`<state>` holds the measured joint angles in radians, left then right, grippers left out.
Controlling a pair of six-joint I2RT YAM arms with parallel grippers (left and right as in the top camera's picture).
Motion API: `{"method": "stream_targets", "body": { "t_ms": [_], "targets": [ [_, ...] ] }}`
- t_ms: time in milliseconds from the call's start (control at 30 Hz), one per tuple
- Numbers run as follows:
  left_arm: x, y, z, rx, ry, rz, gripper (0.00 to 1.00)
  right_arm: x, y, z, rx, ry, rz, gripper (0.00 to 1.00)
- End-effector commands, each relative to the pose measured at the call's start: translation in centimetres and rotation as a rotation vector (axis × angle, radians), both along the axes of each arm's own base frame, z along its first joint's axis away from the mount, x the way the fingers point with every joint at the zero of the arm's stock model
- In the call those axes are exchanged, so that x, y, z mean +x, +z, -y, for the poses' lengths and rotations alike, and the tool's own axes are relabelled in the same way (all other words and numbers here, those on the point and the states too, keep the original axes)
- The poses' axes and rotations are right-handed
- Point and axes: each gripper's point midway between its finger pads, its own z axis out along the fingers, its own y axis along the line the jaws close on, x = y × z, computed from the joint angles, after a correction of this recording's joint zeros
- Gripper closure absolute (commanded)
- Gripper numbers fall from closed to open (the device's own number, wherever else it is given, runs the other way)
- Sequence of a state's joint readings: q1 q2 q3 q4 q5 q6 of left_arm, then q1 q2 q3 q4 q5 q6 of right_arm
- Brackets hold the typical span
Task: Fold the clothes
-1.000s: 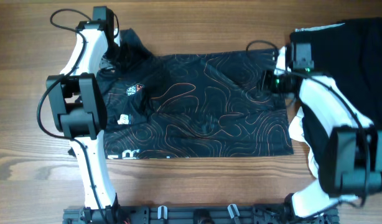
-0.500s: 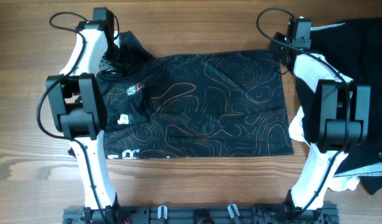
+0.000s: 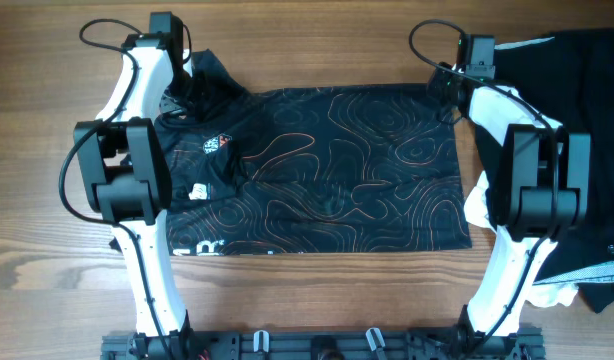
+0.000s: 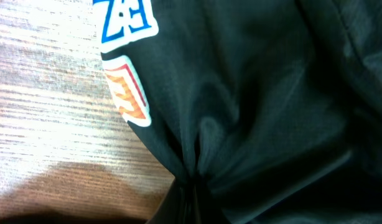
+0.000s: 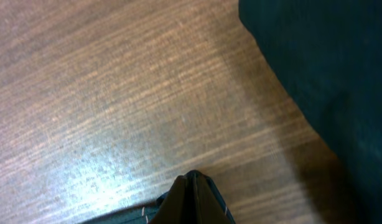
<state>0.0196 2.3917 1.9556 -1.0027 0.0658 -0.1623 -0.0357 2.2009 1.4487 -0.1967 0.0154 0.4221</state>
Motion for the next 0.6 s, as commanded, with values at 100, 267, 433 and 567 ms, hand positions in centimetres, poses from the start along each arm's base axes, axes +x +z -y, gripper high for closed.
{"method": "stream_targets", "body": {
  "t_ms": [100, 267, 433, 567],
  "targets": [
    [2.7, 8.9, -2.7, -0.01, 0.082, 0.219, 0.96, -0.4, 8.9, -0.4, -0.033, 0.062, 0.093, 0.96],
    [-2.2, 13.1, -4.0, -0.012, 0.12, 0.13, 0.96, -5.6, 14.0, 0.9, -0.107, 0.026, 0.007, 0.96],
    [-8.6, 12.3, -4.4, -0.027, 0.148, -0.127, 0.96, -12.0, 11.9, 0.8, -0.098, 0.042, -0.255, 0.96],
    [-12.1, 12.2, -5.0, 0.018, 0.159, -0.269, 0.96, -16.1, 10.6, 0.7, -0.097, 0.071, -0.434, 0.96]
  ]
}}
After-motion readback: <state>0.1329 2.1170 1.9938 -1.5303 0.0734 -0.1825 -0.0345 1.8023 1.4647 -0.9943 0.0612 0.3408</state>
